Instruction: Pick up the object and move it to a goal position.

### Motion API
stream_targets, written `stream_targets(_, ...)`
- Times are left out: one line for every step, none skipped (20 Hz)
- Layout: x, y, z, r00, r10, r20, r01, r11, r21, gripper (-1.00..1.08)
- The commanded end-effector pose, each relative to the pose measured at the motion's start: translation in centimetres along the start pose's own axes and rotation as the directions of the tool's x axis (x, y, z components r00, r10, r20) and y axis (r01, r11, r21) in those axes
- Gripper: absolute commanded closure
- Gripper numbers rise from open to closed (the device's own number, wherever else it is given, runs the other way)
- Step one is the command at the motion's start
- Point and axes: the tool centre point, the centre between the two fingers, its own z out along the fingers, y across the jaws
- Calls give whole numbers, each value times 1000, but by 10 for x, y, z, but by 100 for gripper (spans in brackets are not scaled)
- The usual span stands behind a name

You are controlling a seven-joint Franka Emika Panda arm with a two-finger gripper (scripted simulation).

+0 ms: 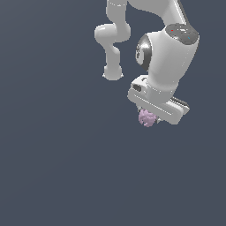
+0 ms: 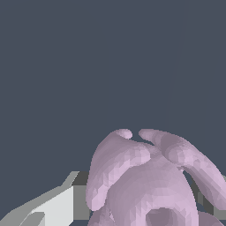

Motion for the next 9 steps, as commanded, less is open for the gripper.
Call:
stream_targets(-1, -8, -7, 1000, 1, 1, -1, 1000, 0, 108)
stream_targets(-1, -10, -10, 1000, 1, 1, -1, 1000, 0, 108)
stream_targets(-2, -12, -11, 1000, 1, 1, -1, 1000, 0, 108)
stream_targets(-2, -14, -13, 1000, 1, 1, -1, 1000, 0, 108)
stream_targets(-2, -15, -14, 1000, 1, 1, -1, 1000, 0, 108)
stream_targets(-2, -16, -15, 1000, 1, 1, -1, 1000, 0, 108)
stream_targets(-2, -17, -16, 1000, 1, 1, -1, 1000, 0, 108)
stream_targets(-2, -17, -16, 1000, 1, 1, -1, 1000, 0, 108)
stream_targets(-2, -18, -16, 1000, 1, 1, -1, 1000, 0, 108)
